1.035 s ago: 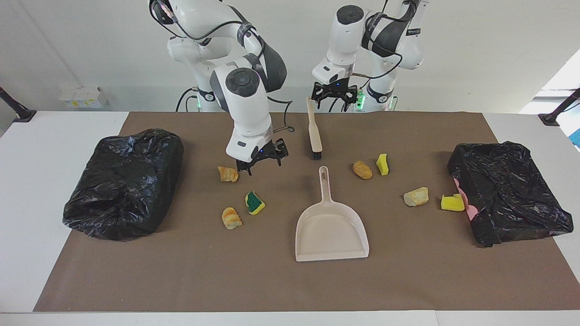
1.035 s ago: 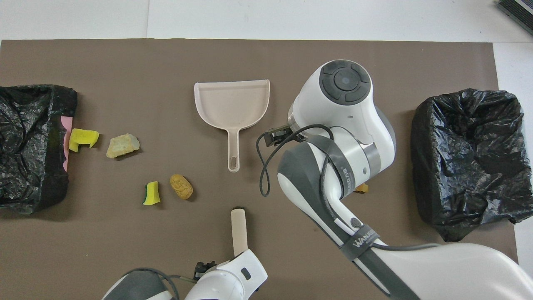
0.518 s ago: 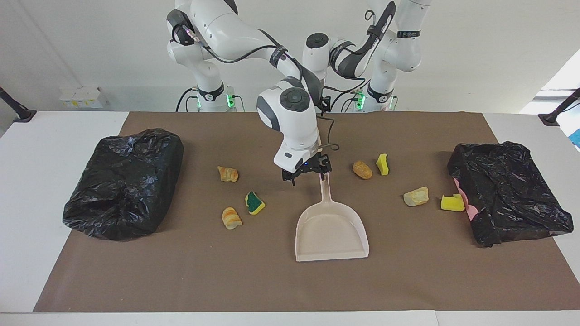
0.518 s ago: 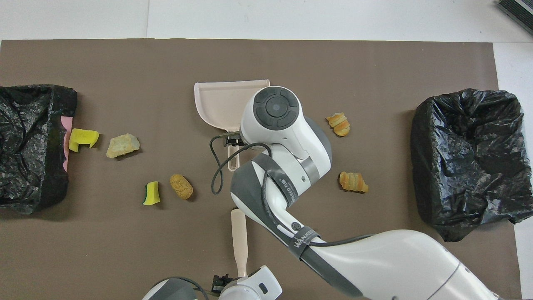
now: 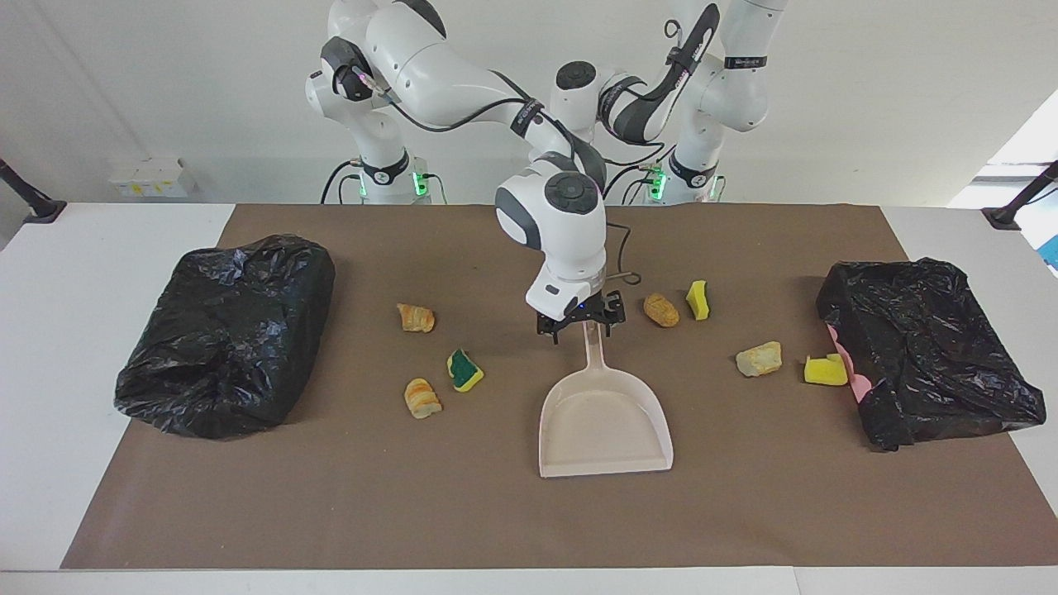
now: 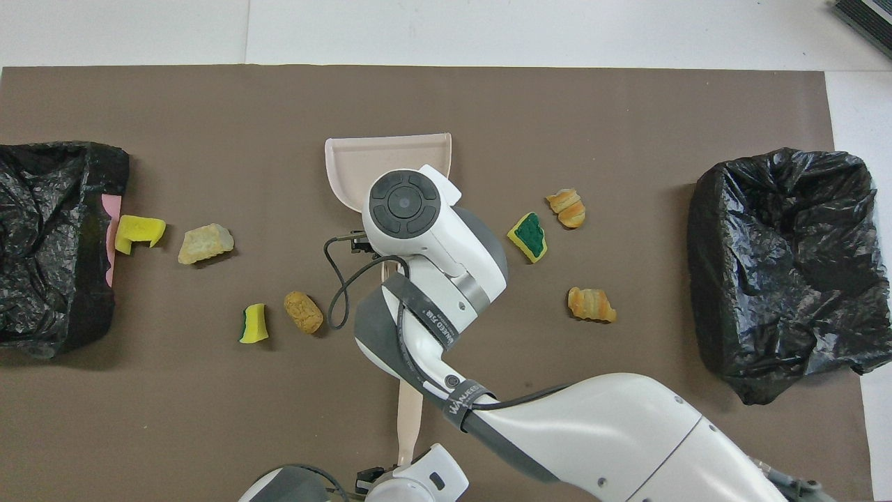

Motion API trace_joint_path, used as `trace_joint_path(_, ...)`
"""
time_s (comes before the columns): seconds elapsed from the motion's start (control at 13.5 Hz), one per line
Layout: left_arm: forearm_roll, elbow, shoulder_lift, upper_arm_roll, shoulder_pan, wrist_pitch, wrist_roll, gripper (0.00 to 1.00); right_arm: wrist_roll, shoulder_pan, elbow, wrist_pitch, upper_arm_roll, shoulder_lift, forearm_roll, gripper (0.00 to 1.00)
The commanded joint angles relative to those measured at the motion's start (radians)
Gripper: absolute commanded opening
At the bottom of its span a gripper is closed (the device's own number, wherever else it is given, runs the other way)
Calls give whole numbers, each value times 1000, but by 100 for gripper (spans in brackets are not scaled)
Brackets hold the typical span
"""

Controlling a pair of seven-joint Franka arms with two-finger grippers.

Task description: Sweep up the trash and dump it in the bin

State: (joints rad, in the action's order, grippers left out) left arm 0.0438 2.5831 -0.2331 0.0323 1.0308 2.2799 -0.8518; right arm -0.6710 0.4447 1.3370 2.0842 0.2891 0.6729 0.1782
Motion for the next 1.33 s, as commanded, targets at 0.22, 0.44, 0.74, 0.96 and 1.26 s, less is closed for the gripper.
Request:
trace_joint_path(0.22, -10, -73, -38, -23, -70, -213, 2, 0, -47, 17, -13, 8, 2, 14, 46, 65)
trace_joint_path(0.44, -79, -75, -101, -22, -182, -299, 2, 0, -50, 19, -10, 7, 1, 11, 47, 37)
trace_joint_path(0.74, -212, -81, -108, -22, -391, -298, 8, 0, -53, 20, 10, 2, -1, 8, 47, 33)
trace_joint_path(0.96, -285, -153, -27, -22, -593, -292, 178, 0, -38, 16, 5, -13, 2, 2, 93, 0)
trace_joint_path(1.26, -306, -331, 122, -22, -793, -301, 385, 0, 54, -35, 10, -67, 9, -67, 99, 0)
